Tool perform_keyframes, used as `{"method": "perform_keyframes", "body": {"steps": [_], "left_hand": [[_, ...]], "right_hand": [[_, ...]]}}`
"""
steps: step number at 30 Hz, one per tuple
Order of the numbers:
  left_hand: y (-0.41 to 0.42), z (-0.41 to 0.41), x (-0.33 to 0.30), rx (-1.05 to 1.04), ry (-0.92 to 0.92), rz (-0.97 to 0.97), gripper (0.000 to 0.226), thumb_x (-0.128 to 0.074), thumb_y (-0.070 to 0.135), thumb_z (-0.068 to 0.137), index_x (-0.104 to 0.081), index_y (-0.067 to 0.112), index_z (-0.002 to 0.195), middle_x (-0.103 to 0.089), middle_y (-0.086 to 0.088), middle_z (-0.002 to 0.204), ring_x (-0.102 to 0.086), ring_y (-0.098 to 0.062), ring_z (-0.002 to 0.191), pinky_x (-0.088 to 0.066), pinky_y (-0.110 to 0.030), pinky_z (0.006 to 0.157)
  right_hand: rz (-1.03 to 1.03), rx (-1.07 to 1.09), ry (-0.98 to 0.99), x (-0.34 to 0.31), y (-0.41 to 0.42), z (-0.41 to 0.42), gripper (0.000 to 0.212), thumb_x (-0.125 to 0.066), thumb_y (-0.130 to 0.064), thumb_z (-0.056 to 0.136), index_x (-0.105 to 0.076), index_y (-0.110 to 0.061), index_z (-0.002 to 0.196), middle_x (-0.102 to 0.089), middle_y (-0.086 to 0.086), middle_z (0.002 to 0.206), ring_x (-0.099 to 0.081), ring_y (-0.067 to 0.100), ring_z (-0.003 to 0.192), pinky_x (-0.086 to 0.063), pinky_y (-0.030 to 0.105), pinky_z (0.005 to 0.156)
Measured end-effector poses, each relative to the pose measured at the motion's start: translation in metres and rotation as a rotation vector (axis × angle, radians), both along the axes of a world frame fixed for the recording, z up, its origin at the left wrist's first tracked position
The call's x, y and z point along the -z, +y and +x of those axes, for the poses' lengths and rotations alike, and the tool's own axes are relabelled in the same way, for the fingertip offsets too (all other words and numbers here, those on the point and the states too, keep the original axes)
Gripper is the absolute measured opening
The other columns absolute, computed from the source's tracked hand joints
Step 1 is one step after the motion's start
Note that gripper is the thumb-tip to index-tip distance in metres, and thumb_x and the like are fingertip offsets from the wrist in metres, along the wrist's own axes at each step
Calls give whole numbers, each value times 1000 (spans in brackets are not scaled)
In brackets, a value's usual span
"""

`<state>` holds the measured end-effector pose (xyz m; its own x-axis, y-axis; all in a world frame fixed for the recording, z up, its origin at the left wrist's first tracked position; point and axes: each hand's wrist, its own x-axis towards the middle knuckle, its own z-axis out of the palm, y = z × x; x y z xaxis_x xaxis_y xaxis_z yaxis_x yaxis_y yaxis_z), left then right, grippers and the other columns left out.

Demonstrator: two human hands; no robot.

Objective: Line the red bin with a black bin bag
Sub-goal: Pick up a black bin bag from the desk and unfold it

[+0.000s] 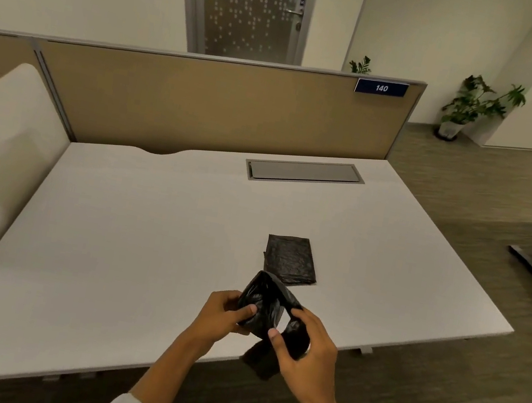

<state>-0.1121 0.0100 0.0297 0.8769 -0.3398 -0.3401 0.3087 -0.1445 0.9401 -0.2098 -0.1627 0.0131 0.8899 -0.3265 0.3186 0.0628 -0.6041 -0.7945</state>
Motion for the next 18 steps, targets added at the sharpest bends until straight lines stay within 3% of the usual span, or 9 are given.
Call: {"method": "perform_keyframes", "body": {"steps": [4,8,11,14,18], "left_hand": [[10,-12,-11,-121,66,-113,23,-75,7,81,-66,1,102,-72,-20,101,-74,-29,86,-61,-42,67],[20,-24,-18,-197,118,-184,25,-75,12,81,-69,3,104,-74,-19,101,-73,-31,90,-60,-38,66],[25,-30,-23,-221,133,-203,17,-72,19,85,-75,8,97,-77,-16,97,-72,-29,90,-58,-34,64],[29,-38,-30,-220,166,-241,19,-69,25,87,-79,10,90,-76,-20,98,-73,-31,86,-59,-40,72],[31,-51,-41,-201,198,-289,34,-67,37,86,-78,6,93,-69,-32,107,-62,-36,88,-42,-47,78]], "right_hand": [[190,80,16,-7,-4,-9,34,-78,-15,81,-66,-33,108,-68,-18,107,-64,-3,102,-58,23,85],[389,95,74,-13,-12,-18,37,-72,-1,84,-67,-34,98,-73,-17,94,-69,4,96,-60,24,78],[483,79,91,-18,-18,-28,37,-71,-3,86,-63,-35,103,-72,-10,99,-69,3,94,-59,23,77],[544,86,136,-19,-23,-39,35,-71,-12,88,-62,-40,107,-74,-7,95,-70,3,92,-57,26,77],[504,10,226,-20,-27,-53,28,-70,-17,89,-67,-43,99,-71,-23,99,-66,-2,98,-56,21,76]]}}
